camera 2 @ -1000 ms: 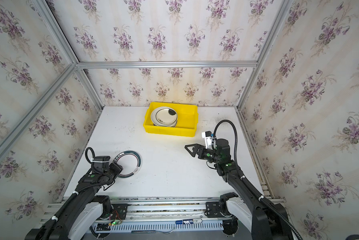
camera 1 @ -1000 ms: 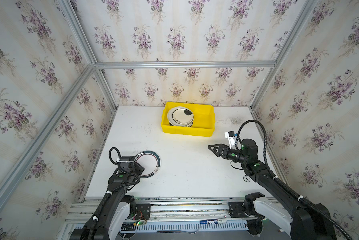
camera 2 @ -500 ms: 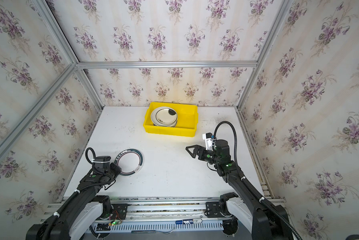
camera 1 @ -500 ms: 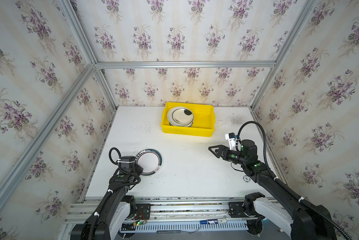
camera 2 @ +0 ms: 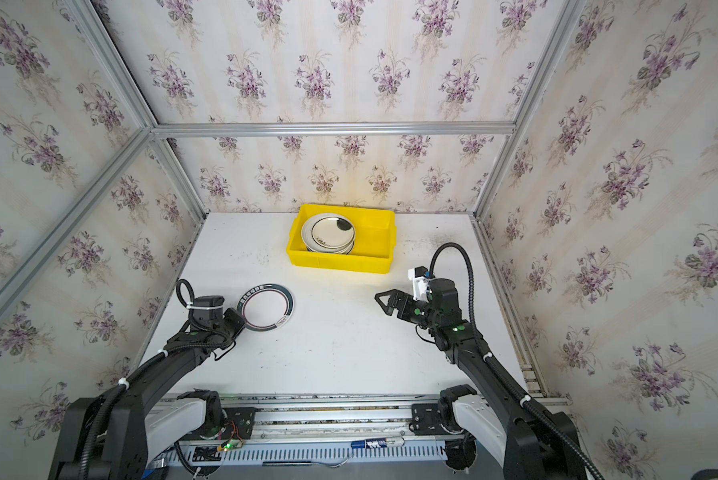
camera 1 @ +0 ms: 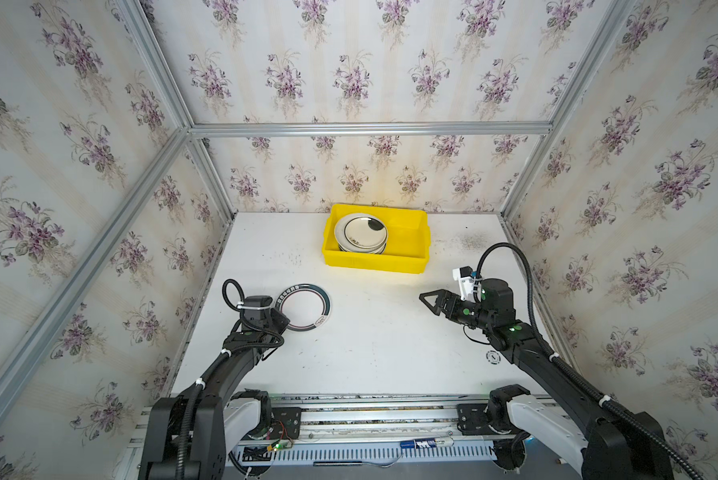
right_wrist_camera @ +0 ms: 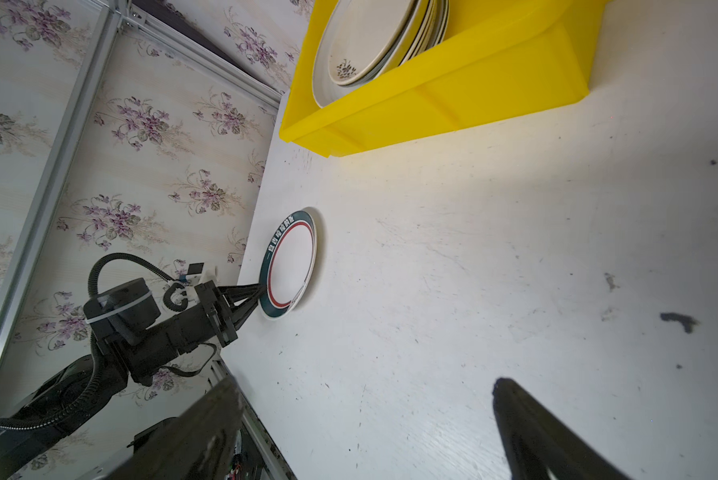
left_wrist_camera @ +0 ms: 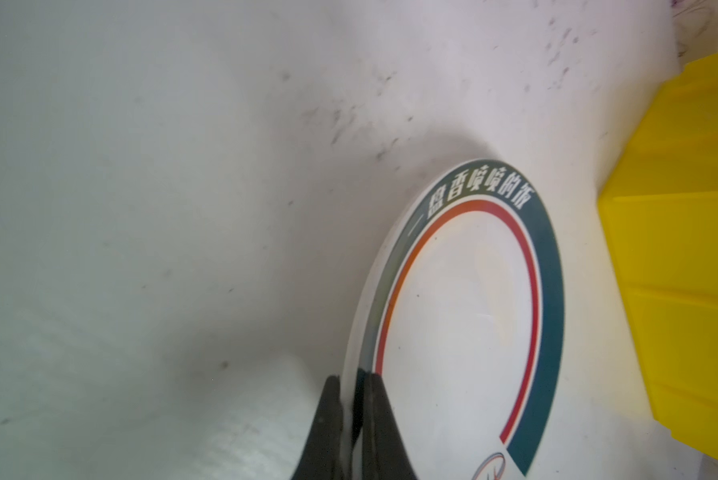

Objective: Place the plates into the plastic bin on the countertop
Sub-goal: 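Lift the green-rimmed plate upright with the left gripper toward the bin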

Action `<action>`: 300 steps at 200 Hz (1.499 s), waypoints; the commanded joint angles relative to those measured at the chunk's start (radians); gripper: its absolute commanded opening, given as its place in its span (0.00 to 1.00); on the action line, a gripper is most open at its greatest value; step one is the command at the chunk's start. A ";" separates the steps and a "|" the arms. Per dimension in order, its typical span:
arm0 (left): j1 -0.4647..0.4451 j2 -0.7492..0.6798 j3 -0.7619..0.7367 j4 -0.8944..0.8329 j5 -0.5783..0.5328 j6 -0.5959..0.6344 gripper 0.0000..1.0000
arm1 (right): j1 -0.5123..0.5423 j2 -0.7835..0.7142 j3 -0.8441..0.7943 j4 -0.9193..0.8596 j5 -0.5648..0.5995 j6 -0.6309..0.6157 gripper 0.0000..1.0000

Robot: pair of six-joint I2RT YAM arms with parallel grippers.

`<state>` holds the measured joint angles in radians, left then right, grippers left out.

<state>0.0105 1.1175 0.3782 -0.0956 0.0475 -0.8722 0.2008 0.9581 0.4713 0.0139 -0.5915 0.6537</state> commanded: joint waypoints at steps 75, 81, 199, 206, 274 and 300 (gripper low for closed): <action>-0.001 0.011 0.011 -0.145 -0.040 0.096 0.00 | -0.001 -0.008 0.015 0.004 0.053 0.022 0.96; -0.001 0.004 0.011 -0.144 -0.037 0.095 0.00 | -0.001 -0.007 0.015 0.005 0.053 0.024 0.96; -0.010 -0.215 0.071 -0.204 0.085 0.088 0.00 | -0.001 -0.002 0.014 0.039 0.071 0.059 0.96; -0.014 -0.216 0.079 -0.208 0.086 0.090 0.00 | -0.001 -0.002 0.013 0.040 0.073 0.061 0.96; -0.050 -0.227 0.199 -0.239 0.112 0.083 0.00 | -0.001 -0.045 0.011 0.023 0.094 0.071 0.96; -0.066 -0.220 0.269 -0.259 0.106 0.087 0.00 | -0.003 -0.073 0.015 0.006 0.117 0.067 0.96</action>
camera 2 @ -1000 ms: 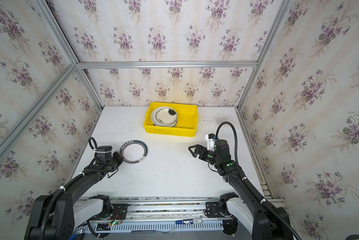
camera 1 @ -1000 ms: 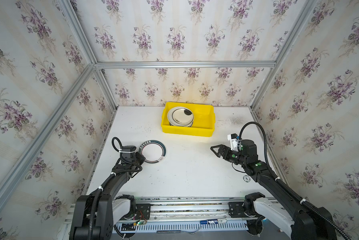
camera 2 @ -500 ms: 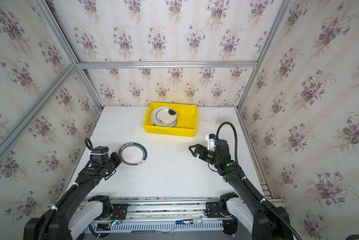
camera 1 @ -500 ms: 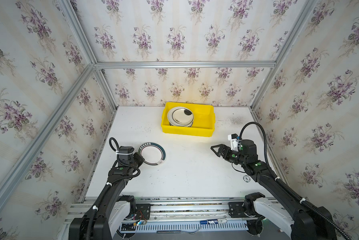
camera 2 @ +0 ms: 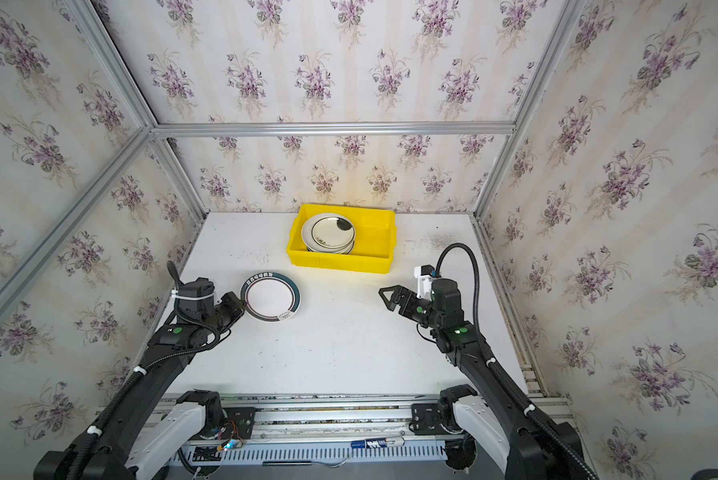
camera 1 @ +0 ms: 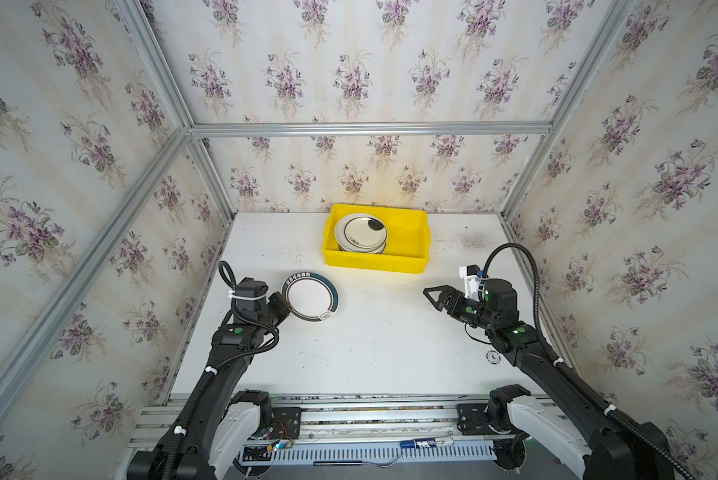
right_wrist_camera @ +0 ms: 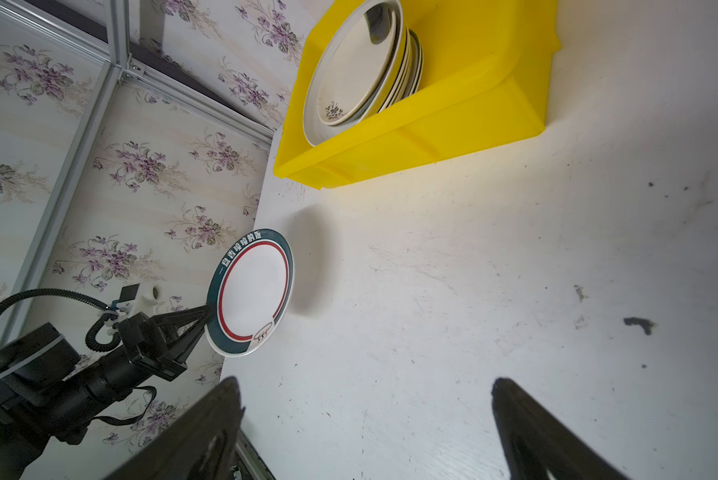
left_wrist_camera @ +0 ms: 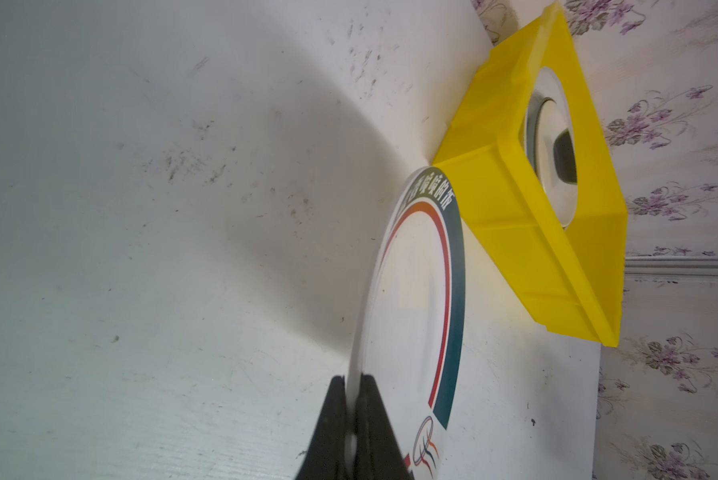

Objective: Place the plates into the plastic bin on the countertop
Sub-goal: 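Lift the green-rimmed plate upright with the left gripper toward the bin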

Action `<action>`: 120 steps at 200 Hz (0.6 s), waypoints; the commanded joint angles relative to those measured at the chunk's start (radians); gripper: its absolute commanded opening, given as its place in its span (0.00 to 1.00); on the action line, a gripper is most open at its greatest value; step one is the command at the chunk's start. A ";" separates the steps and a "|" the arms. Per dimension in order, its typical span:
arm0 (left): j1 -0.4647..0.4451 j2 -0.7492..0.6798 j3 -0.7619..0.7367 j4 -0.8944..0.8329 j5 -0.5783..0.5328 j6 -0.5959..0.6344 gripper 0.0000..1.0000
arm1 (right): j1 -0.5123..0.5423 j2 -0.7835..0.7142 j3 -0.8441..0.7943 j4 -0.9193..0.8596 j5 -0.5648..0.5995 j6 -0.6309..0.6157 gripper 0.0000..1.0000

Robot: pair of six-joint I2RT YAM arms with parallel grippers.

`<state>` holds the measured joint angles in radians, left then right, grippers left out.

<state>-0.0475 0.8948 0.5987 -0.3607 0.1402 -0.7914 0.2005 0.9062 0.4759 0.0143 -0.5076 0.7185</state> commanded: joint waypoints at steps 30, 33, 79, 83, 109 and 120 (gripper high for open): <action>-0.019 0.017 0.139 -0.013 0.020 0.017 0.00 | -0.003 -0.050 0.008 -0.008 0.060 -0.001 0.97; -0.021 0.019 0.146 -0.015 0.020 0.018 0.00 | -0.003 -0.054 0.009 -0.009 0.063 -0.001 0.97; -0.073 0.093 0.304 -0.022 0.019 0.021 0.00 | -0.007 -0.066 0.026 -0.042 0.078 -0.001 0.97; -0.078 0.104 0.320 -0.022 0.013 0.020 0.00 | -0.007 -0.068 0.028 -0.047 0.080 -0.001 0.97; -0.117 0.212 0.444 -0.010 0.002 0.029 0.00 | -0.009 -0.087 0.032 -0.069 0.097 0.001 0.97; -0.133 0.264 0.499 0.004 0.012 0.033 0.00 | -0.009 -0.095 0.031 -0.079 0.107 0.004 0.97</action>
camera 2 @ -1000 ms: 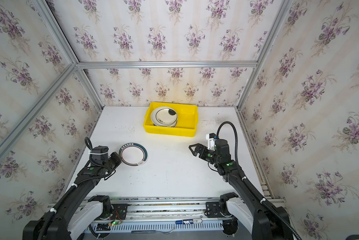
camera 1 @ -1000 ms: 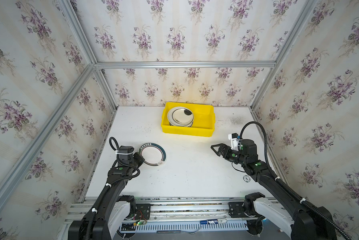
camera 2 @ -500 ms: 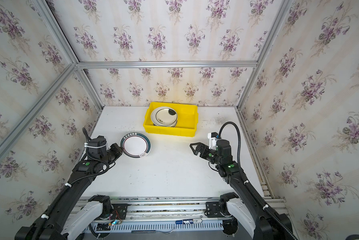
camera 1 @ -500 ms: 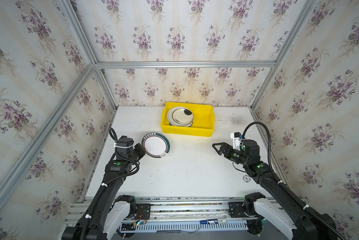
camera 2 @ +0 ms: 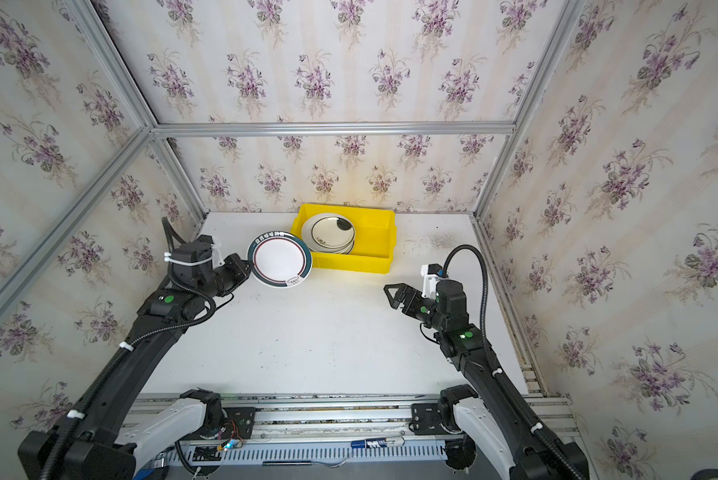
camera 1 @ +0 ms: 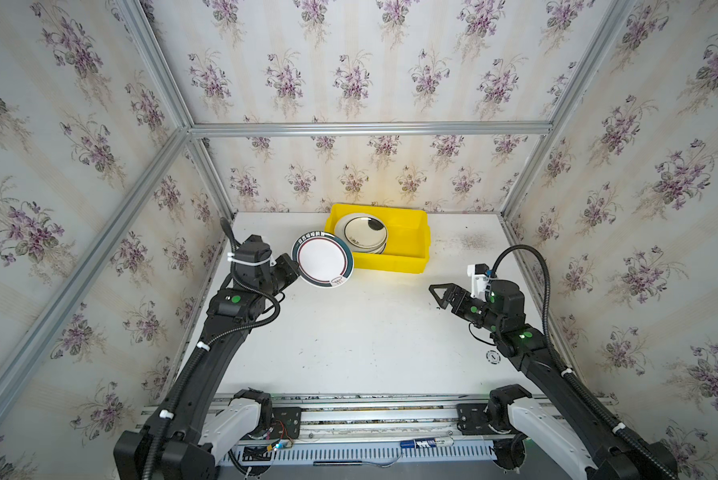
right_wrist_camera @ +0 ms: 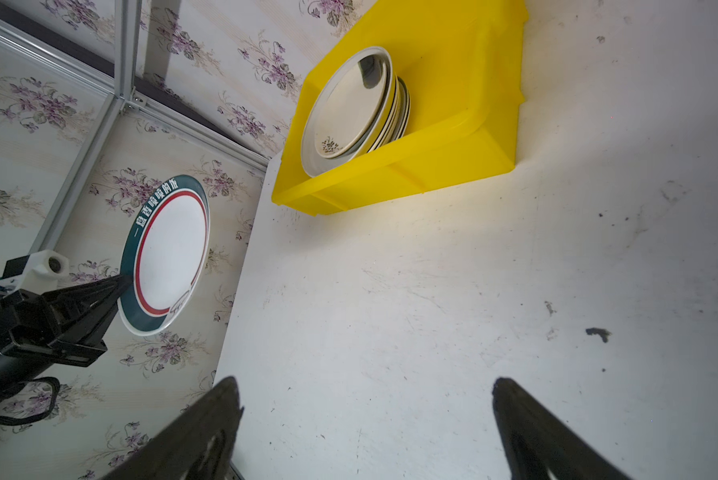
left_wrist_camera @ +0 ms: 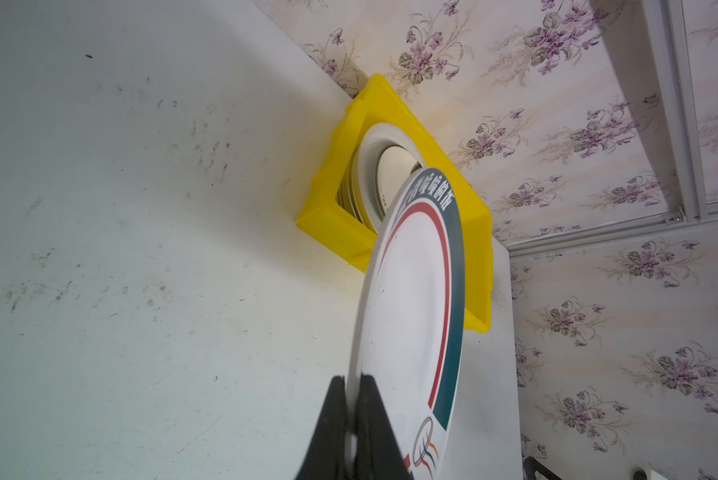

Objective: Place the plates into the plastic bin on the countertop
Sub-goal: 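Lift the green-rimmed plate upright with the left gripper toward the bin, then lower the green-rimmed plate into the bin and open the left gripper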

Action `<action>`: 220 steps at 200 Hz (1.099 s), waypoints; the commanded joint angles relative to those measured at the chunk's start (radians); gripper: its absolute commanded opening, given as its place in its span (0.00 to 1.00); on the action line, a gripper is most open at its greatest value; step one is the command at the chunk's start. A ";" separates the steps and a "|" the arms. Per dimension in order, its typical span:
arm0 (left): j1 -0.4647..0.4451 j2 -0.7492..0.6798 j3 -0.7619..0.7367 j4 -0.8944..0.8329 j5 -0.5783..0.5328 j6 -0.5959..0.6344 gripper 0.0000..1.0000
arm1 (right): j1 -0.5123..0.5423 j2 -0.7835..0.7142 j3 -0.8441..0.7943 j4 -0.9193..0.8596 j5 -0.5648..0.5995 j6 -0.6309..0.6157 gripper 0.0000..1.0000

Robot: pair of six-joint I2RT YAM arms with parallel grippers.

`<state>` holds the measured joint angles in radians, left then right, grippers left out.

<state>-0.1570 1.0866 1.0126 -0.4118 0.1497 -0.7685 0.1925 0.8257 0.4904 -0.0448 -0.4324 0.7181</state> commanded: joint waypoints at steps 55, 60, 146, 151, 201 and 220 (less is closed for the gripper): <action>-0.082 0.392 0.363 0.140 0.021 0.035 0.00 | -0.001 -0.021 0.010 -0.033 0.075 -0.008 0.96; -0.088 0.424 0.394 0.141 0.021 0.042 0.00 | -0.001 -0.023 0.016 -0.044 0.076 -0.012 0.95; -0.122 0.913 0.799 0.059 -0.019 0.131 0.00 | -0.002 -0.133 0.053 -0.245 0.189 -0.123 0.96; -0.124 0.932 0.813 0.059 -0.019 0.132 0.00 | -0.002 -0.131 0.054 -0.248 0.190 -0.124 0.96; -0.128 1.059 0.890 0.039 -0.040 0.145 0.00 | -0.002 -0.134 0.032 -0.231 0.223 -0.086 0.96; -0.129 1.080 0.889 0.030 -0.070 0.163 0.00 | -0.002 -0.132 0.042 -0.251 0.230 -0.089 0.96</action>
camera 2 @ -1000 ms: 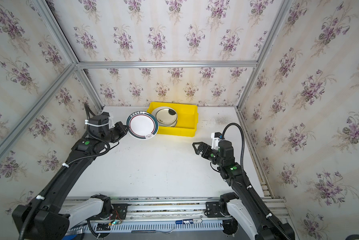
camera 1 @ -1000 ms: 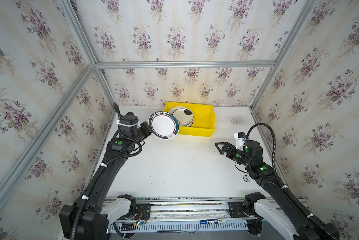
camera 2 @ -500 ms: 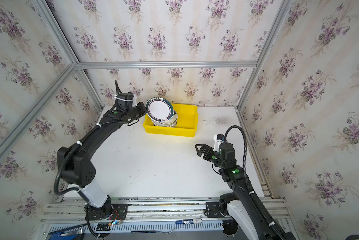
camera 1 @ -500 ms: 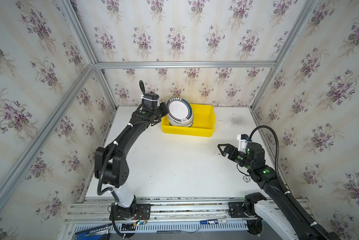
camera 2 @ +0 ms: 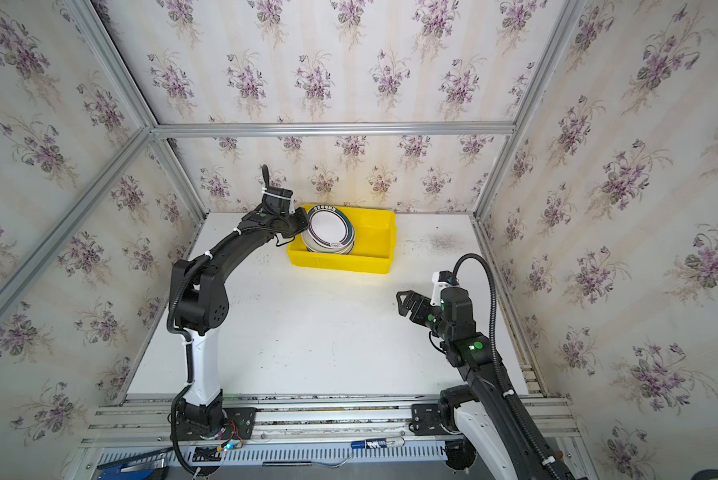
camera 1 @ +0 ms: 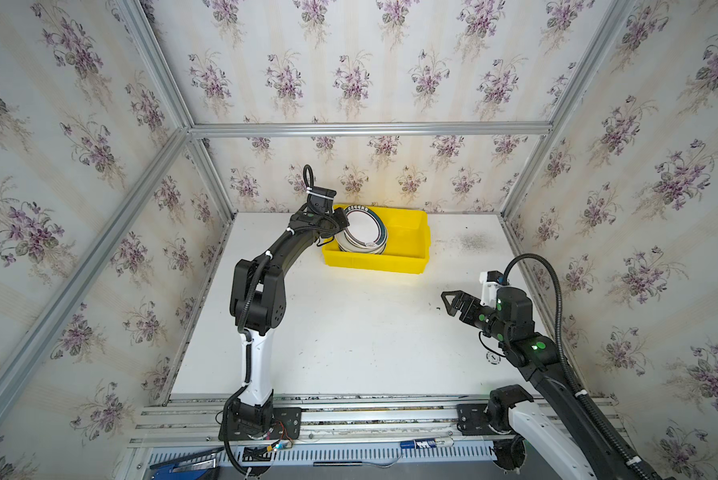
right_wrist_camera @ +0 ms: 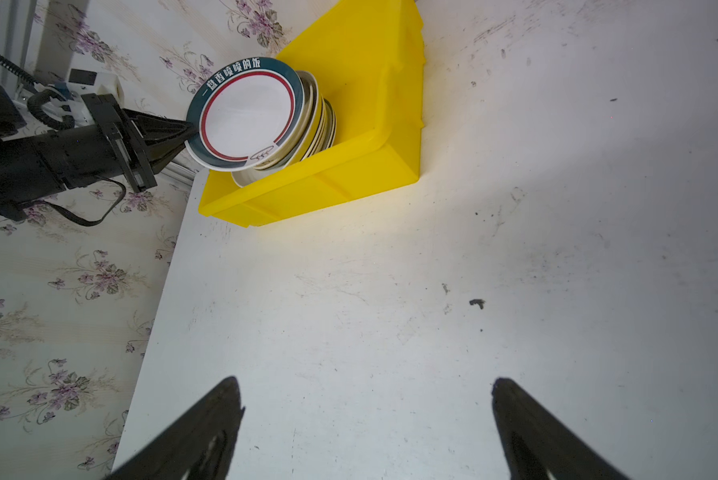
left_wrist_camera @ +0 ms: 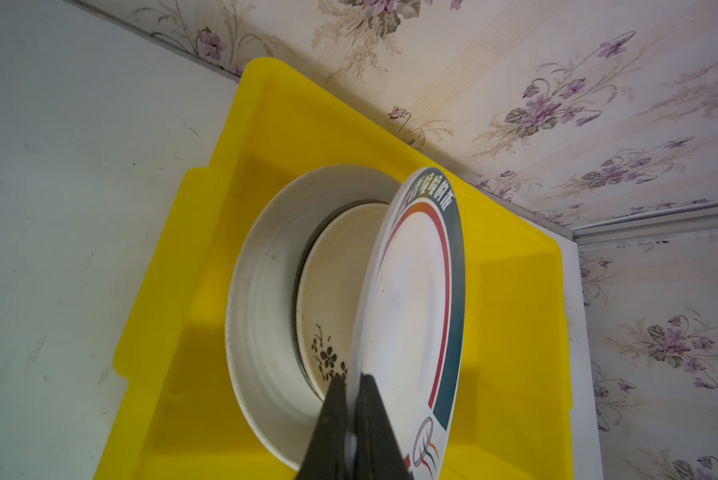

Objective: Place the plates into the plastic bin on the countertop

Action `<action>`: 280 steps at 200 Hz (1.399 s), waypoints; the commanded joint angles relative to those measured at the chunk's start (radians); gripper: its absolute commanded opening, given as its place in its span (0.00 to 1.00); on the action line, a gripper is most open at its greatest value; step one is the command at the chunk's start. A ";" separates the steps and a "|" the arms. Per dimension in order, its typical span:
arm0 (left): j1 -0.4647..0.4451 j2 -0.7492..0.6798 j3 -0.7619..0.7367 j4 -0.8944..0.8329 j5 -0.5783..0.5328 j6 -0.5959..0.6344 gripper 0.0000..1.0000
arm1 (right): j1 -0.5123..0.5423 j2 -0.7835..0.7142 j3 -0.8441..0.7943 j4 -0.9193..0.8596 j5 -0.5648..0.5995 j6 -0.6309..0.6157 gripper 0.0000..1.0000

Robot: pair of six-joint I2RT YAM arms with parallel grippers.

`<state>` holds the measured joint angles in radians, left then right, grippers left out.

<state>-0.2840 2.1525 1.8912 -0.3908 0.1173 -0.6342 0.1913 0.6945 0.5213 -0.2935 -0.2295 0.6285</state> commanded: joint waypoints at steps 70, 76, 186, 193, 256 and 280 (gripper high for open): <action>0.001 0.046 0.051 -0.041 -0.171 0.071 0.00 | -0.001 -0.035 0.005 -0.032 0.032 0.025 0.96; 0.003 0.046 0.055 -0.045 -0.176 0.071 0.00 | -0.001 -0.039 0.003 -0.034 0.031 0.027 0.96; 0.022 0.022 0.093 -0.089 -0.187 0.224 0.83 | -0.001 -0.036 0.023 -0.060 0.000 0.029 0.97; 0.022 0.005 0.082 -0.089 -0.204 0.231 0.94 | -0.001 -0.034 0.023 -0.053 -0.004 0.030 0.97; 0.032 -0.237 -0.119 -0.053 -0.263 0.238 1.00 | -0.001 -0.045 0.028 -0.016 0.011 0.011 0.97; 0.031 -0.376 -0.267 0.023 -0.288 0.236 1.00 | -0.001 -0.040 0.032 0.012 0.039 -0.008 0.97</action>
<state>-0.2543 1.8713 1.7180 -0.4526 -0.1303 -0.4095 0.1905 0.6529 0.5297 -0.3367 -0.2260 0.6529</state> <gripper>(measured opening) 0.997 0.972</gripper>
